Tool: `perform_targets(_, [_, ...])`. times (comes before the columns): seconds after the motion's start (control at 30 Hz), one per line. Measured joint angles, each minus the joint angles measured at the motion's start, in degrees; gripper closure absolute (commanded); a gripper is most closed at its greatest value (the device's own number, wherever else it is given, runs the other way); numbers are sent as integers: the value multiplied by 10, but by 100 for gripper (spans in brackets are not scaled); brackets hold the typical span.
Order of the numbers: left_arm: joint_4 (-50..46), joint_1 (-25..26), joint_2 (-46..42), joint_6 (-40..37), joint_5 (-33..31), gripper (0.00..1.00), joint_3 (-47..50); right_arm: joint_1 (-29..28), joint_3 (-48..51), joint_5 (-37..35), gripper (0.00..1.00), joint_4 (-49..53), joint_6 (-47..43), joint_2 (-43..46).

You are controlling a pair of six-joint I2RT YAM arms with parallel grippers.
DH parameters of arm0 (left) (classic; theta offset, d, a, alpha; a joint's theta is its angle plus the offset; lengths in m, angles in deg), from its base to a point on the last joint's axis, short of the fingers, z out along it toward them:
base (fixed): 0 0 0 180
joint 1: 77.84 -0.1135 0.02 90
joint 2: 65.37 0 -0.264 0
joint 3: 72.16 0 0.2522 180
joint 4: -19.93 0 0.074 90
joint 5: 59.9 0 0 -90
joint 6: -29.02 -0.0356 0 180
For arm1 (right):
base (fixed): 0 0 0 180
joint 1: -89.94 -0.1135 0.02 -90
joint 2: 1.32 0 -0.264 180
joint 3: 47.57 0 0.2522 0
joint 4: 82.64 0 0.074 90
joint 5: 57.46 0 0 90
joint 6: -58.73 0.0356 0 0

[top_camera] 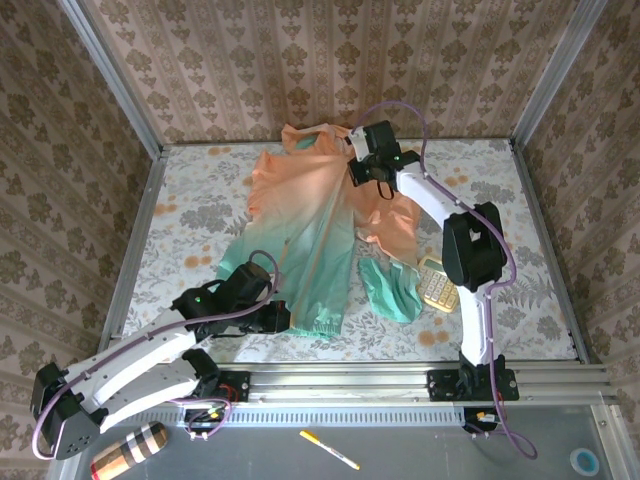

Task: Zip up the jacket

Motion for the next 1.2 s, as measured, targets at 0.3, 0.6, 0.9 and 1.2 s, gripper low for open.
perform_targets(0.3, [-9,0,0,2,0,100,0,22,-64,-2,100,27,-13,-35])
perform_targets(0.6, [-26,0,-34,15,-5,100,17,35,-136,-2,100,52,-18,-74])
perform_targets(0.9, [-62,3,-90,35,-16,100,29,53,-217,-2,100,79,-29,-116])
perform_targets(1.2, [-99,3,-125,50,-23,100,37,72,-318,-2,100,109,-30,-161])
